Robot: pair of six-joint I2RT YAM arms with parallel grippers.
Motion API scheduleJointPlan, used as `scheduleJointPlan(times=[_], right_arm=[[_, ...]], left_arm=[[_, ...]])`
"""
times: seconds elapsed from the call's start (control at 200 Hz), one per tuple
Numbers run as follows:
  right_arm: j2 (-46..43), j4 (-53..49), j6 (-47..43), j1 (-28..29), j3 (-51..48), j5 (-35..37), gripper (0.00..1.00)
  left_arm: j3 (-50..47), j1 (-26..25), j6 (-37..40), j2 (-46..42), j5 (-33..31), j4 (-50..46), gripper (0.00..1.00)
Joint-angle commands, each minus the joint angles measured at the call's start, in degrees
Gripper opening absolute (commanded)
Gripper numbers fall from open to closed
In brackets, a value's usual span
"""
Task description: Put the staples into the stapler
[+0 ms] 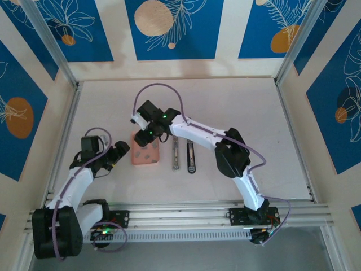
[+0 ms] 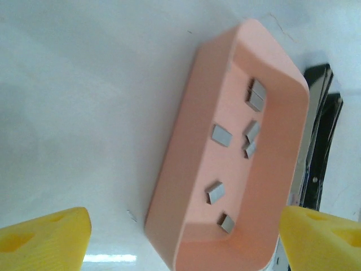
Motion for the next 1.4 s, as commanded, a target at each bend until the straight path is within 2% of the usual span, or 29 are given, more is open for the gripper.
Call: scheduleJointPlan(times=[0.0,0.325,1.015,1.155,1.295,1.396], right_arm=[[4.3,-3.8,-12.1,0.0,3.8,0.9,0.5],[13.0,-6.9,-20.7,0.0,10.9,0.1,0.5],[20.5,-8.6,-22.7,-0.6,18.3,-0.6,0.46],[21.6,-9.3,-22.7,-0.7,18.8,-0.9,0.41],[22.5,-10.9,-21.8,-0.9,20.2,-0.6,0.28],[22.5,-11.7,-20.8,-1.2,20.9,-1.2,0.23]], left_arm=[[-1.0,3.4,-3.5,0.5,3.6,2.0,0.86],[-1.6,7.3,-4.1,0.9,4.0,2.0,0.86],[-1.2,7.7,-3.1,2.5,3.2,2.0,0.86],[-1.3,7.7,-2.7,2.9,3.2,2.0,0.86],[-1.2,7.8,-2.5,3.0,3.1,2.0,0.86],[-1.1,7.7,-2.2,3.0,3.1,2.0,0.86]])
